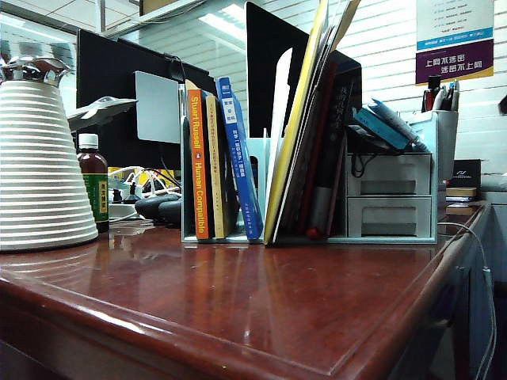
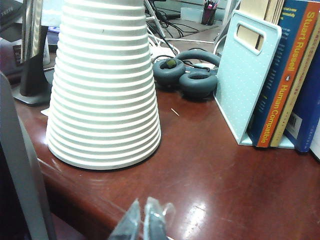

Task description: Pick up the blue book and put it on the bookshelf.

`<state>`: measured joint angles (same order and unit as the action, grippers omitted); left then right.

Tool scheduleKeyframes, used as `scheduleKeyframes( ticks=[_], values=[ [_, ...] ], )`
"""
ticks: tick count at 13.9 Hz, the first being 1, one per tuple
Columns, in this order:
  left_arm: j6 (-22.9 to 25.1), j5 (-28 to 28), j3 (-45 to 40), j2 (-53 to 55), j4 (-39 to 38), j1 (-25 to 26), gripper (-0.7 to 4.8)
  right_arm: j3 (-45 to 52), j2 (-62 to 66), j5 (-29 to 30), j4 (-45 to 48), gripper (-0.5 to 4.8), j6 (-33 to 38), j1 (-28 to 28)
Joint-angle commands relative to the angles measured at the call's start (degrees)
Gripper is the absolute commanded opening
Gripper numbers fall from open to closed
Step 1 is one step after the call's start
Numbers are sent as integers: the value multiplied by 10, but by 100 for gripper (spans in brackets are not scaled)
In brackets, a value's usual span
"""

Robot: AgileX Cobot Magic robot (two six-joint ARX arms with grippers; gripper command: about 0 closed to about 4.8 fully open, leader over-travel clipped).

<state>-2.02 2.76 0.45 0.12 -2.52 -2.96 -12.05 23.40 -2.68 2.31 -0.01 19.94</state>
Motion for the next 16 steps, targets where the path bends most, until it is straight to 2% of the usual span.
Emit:
scheduleKeyframes(
  ticks=[1, 4, 6, 8, 16],
  values=[
    [0, -1, 0, 0, 2, 0, 23, 55, -104, -1, 8, 63, -5, -64],
    [0, -2, 0, 0, 0, 0, 23, 100, -226, 58, -10, 63, -5, -134],
    [0, -2, 0, 0, -1, 0, 23, 117, -233, 53, -23, 63, -4, -162],
    [0, -1, 0, 0, -1, 0, 23, 117, -233, 11, -52, 63, -4, -164],
    [0, -2, 0, 0, -1, 0, 23, 117, -233, 13, -38, 63, -4, -165]
  ],
)
